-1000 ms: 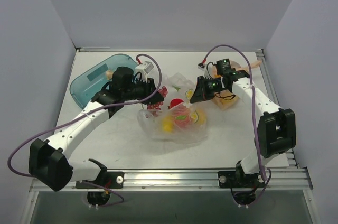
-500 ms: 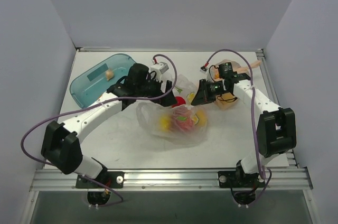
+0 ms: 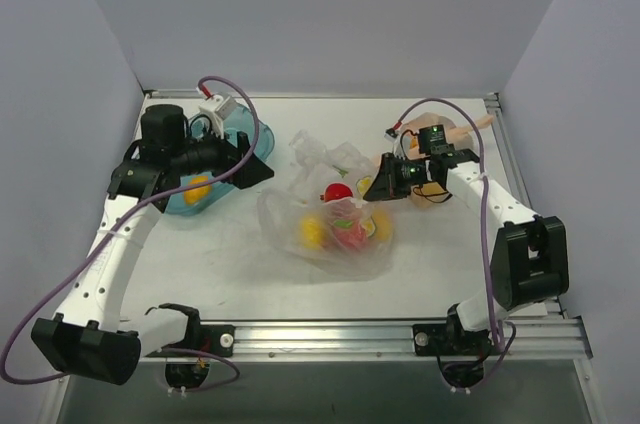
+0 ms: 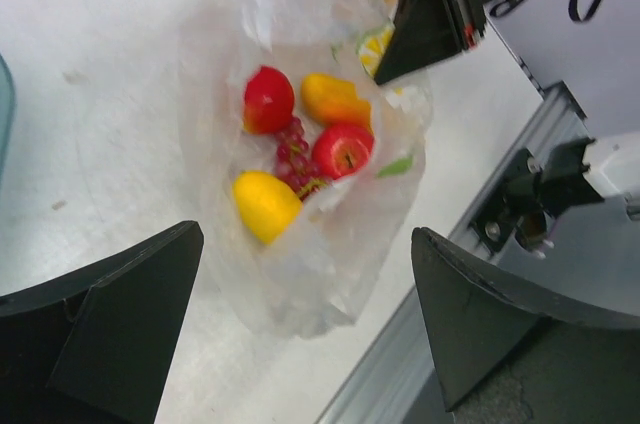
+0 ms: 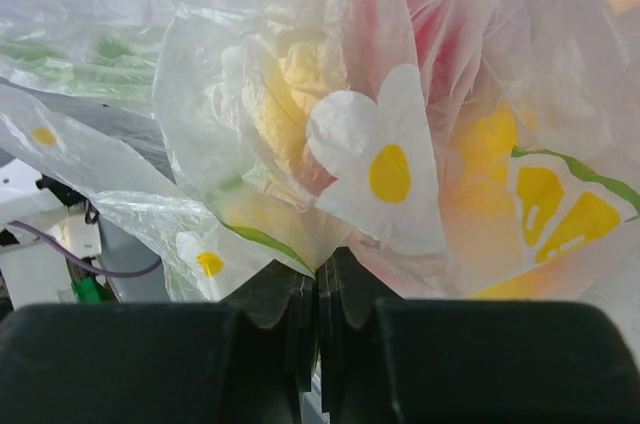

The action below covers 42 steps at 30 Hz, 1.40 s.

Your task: Place the fake fruits into the plastic bag and tie a complex knot

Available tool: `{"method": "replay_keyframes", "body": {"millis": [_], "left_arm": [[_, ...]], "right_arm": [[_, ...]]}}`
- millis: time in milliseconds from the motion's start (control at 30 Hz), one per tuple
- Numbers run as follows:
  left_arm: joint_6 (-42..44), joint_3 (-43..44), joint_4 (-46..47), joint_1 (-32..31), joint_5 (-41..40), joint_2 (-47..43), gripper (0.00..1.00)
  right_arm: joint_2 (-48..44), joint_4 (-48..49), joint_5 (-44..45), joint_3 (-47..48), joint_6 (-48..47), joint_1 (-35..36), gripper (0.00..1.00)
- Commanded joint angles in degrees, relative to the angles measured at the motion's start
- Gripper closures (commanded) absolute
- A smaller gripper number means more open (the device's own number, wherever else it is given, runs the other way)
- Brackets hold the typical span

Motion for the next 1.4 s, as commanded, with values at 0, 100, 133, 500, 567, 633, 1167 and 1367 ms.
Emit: {"method": "replay_keyframes", "body": {"millis": [0, 100, 133, 500, 567, 633, 1167, 1367], "left_arm": [[-0.5, -3.4, -6.9, -0.1, 5.3, -4.4, 0.03], [-4.0, -6.1, -6.8, -0.4, 1.7, -7.2, 0.02], [-4.6, -6.6, -6.7, -0.5, 0.2, -8.2, 0.03], [-13.9, -12.3, -3.1, -6.3, -15.3, -7.0, 0.03], [-14.9, -12.4, -1.5, -7.3, -16.2, -6.2, 0.02], [-15.5, -12.2, -0.7, -8.3, -18.7, -4.6, 0.16], [9.3, 8.1, 6.4, -9.5, 11.7, 2.1, 1.00], [16.4, 2.1, 4.8, -9.1, 19.6, -2.9, 1.00]], "right_arm": [[-2.9, 3.3, 1.8, -1.1, 3.9, -0.4, 1.00], [-4.7, 6.5, 3.6, -3.3, 6.3, -0.4, 1.00], [-5.8, 8.4, 4.0, -4.0, 7.9, -0.3, 1.00], [-7.3, 11.5, 7.0, -6.5, 9.6, 3.2, 1.00], [-7.5, 11.6, 7.0, -6.8, 9.3, 3.9, 1.00], [-7.8, 11.6, 6.9, -7.3, 9.3, 4.5, 1.00], [-20.5, -4.0, 4.6, -6.9, -9.4, 11.5, 0.27], [-25.4, -9.2, 5.1, -0.9, -18.7, -0.3, 0.07]]}}
